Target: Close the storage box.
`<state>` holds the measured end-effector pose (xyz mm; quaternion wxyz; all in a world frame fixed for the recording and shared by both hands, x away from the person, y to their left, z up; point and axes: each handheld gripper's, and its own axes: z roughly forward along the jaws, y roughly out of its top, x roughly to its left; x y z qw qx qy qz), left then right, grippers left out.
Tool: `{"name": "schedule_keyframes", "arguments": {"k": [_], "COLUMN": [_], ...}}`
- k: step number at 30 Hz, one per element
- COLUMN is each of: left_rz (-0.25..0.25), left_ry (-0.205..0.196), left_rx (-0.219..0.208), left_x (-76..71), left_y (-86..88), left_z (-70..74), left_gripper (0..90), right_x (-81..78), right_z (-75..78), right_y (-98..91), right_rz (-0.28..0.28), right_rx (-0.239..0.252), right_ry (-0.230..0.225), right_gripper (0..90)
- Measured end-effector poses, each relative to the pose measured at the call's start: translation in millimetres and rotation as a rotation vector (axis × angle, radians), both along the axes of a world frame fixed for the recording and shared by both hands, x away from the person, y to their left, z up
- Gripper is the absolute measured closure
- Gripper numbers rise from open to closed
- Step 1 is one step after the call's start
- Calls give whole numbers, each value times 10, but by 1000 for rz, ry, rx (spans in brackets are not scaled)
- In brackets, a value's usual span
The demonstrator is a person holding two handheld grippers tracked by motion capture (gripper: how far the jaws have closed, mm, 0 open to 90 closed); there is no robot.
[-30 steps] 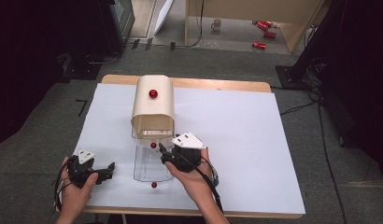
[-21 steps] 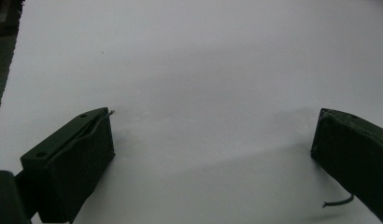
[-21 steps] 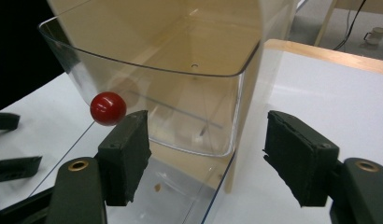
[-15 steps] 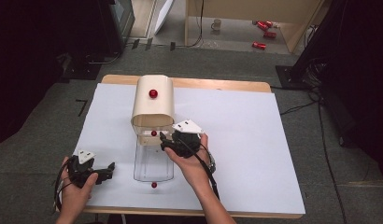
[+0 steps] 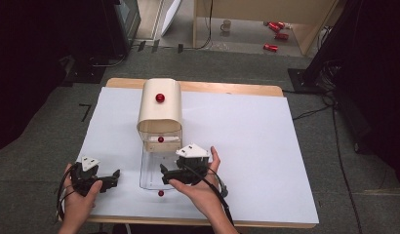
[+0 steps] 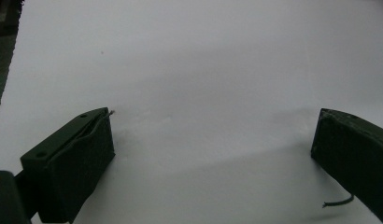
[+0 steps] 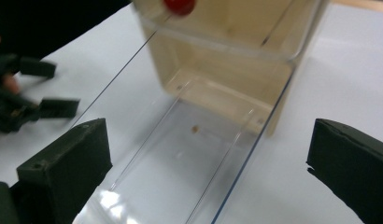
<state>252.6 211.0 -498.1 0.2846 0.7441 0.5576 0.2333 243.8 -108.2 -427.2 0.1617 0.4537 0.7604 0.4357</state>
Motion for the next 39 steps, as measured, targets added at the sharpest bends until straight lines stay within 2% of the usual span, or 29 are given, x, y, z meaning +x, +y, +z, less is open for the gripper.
{"name": "schedule_keyframes", "arguments": {"k": [1,4,10,13,19,25,32,36,37,38,39], "left_rz": [0,0,0,0,0,0,0,0,0,0,0], "left_ry": [0,0,-1,-1,0,-1,-1,0,0,0,0], "left_rx": [0,0,0,0,0,0,0,0,0,0,0], "left_x": [0,1,0,0,0,0,-1,0,0,0,0], "left_y": [0,0,-1,-1,-1,-1,-1,-1,-1,-1,-1], "left_z": [0,0,0,0,0,0,0,0,0,0,0], "left_gripper": [0,0,0,0,0,0,0,0,0,0,0], "right_x": [0,-187,-373,-416,-509,-545,-544,-560,-560,-569,-569], "right_z": [0,-67,-177,-218,-347,-469,-655,-710,-710,-742,-742], "right_y": [0,22,55,77,143,180,259,300,300,307,307], "right_rz": [0,14,27,17,39,22,3,-6,-6,-19,-19], "right_rx": [0,3,11,9,21,-2,-80,-133,-133,-164,-164], "right_ry": [0,10,13,26,36,47,44,41,41,49,49], "right_gripper": [0,0,0,0,0,0,0,0,0,0,0]}}
